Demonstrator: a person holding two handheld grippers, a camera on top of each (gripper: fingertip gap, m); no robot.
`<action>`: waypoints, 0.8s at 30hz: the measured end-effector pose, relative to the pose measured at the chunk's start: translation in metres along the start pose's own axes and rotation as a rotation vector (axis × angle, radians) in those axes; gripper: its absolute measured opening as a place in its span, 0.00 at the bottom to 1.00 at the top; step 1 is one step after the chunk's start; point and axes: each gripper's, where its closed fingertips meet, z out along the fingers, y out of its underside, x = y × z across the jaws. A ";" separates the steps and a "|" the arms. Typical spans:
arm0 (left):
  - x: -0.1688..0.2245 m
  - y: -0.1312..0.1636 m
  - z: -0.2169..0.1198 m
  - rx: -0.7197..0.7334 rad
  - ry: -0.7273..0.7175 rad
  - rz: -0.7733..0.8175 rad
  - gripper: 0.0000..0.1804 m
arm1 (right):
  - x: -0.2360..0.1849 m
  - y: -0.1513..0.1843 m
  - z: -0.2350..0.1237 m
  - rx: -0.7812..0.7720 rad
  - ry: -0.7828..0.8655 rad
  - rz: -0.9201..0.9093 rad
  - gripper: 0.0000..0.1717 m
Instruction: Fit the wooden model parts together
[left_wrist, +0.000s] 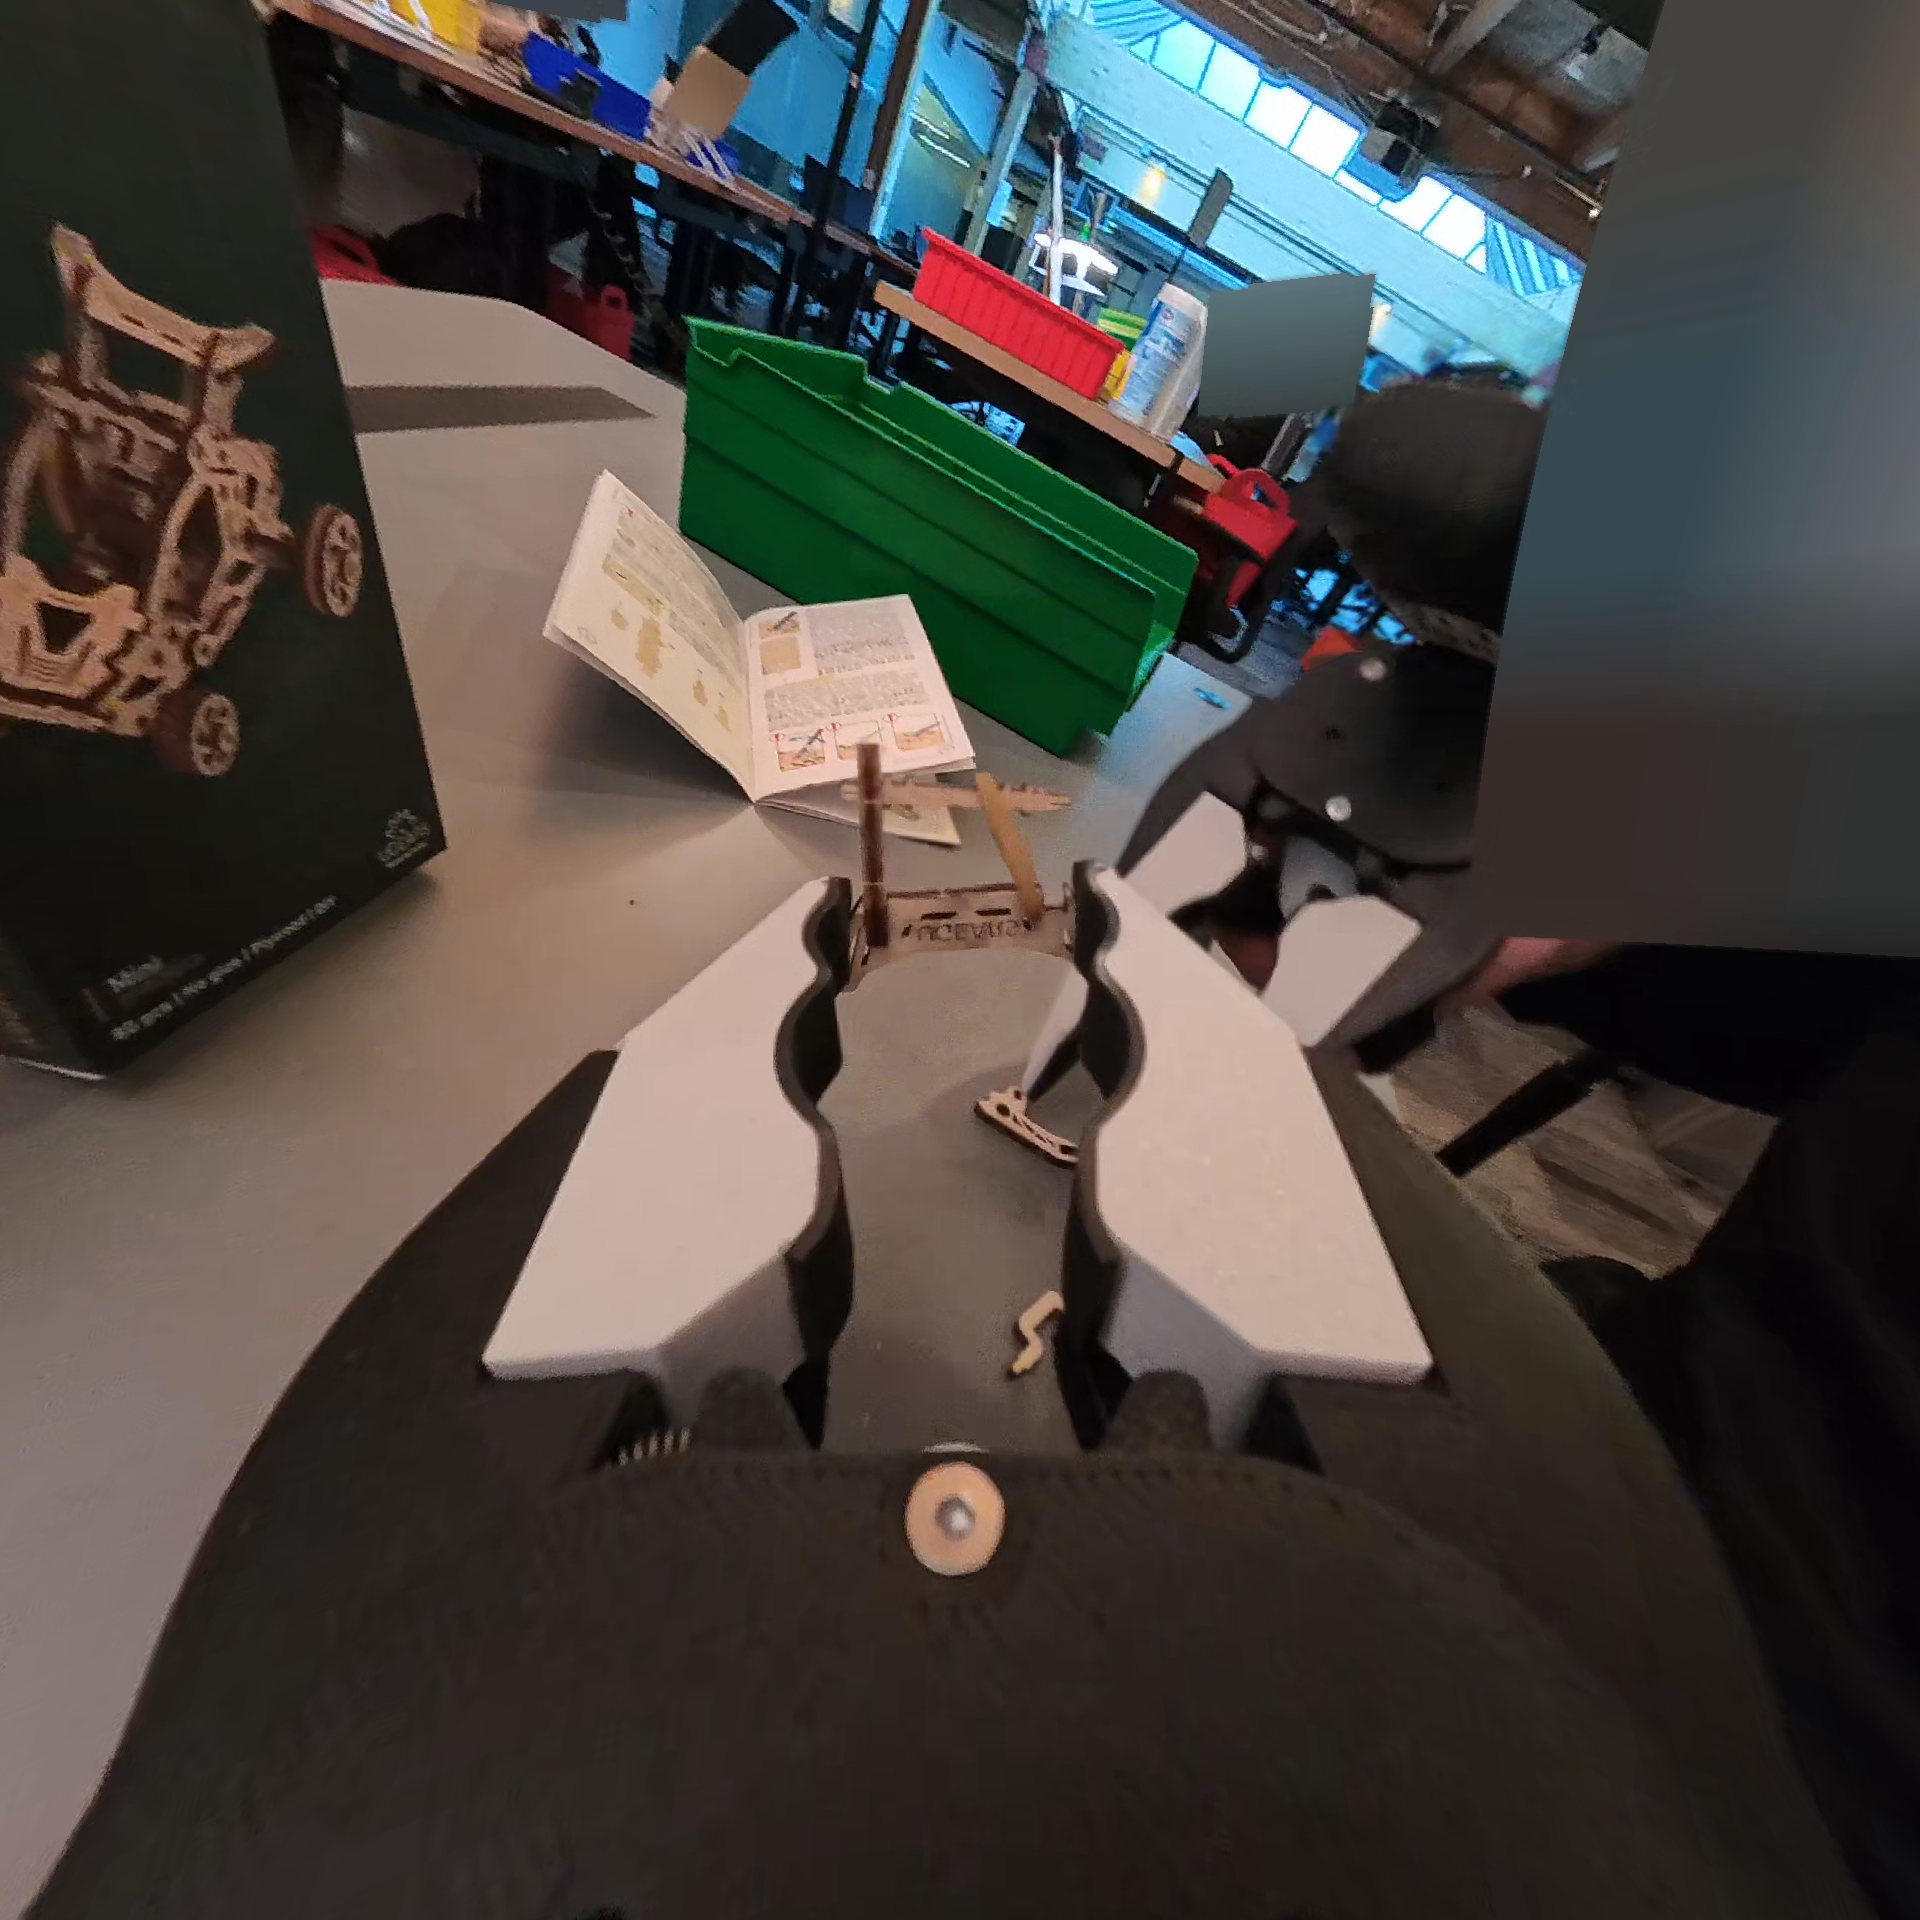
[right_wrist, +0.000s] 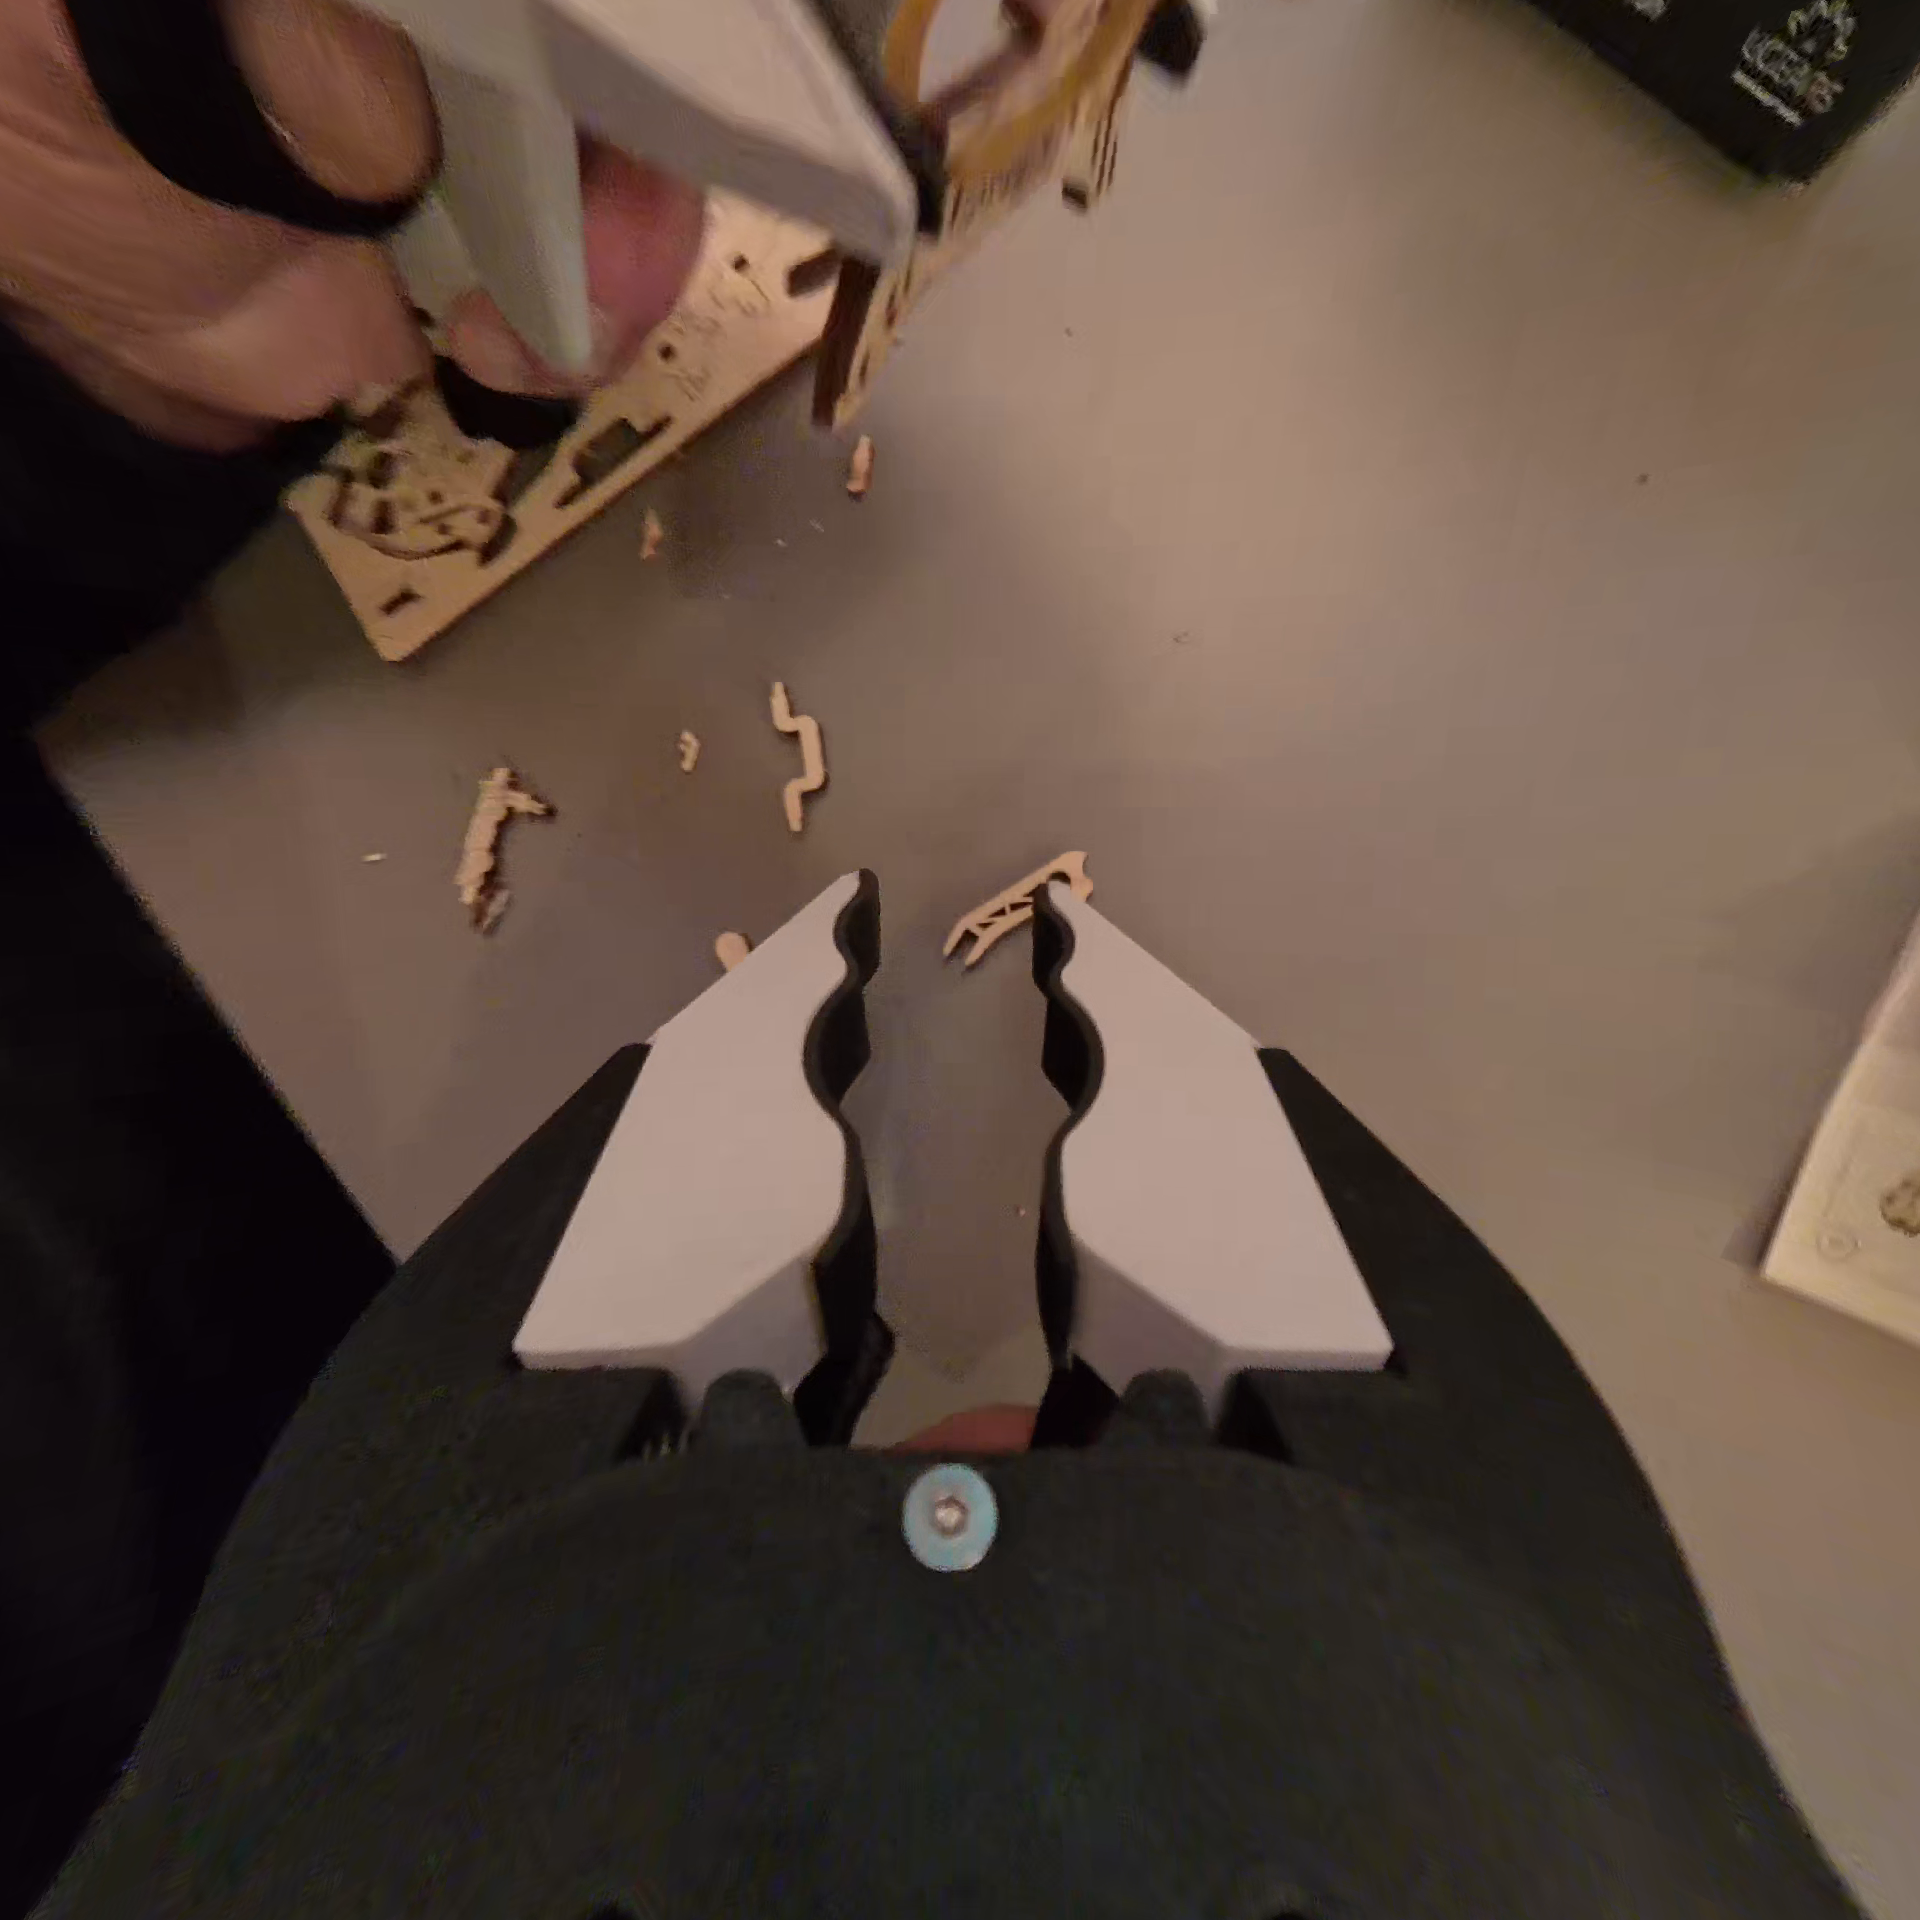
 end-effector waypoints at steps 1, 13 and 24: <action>-0.001 -0.002 -0.001 0.008 -0.013 0.006 0.23 | 0.004 0.003 0.003 -0.015 0.063 -0.007 0.16; -0.008 -0.008 -0.007 0.050 -0.084 0.001 0.23 | 0.020 0.005 0.006 0.031 0.166 0.019 0.00; -0.014 -0.008 -0.008 0.052 -0.107 -0.020 0.23 | 0.025 -0.004 -0.001 0.096 0.184 0.123 0.21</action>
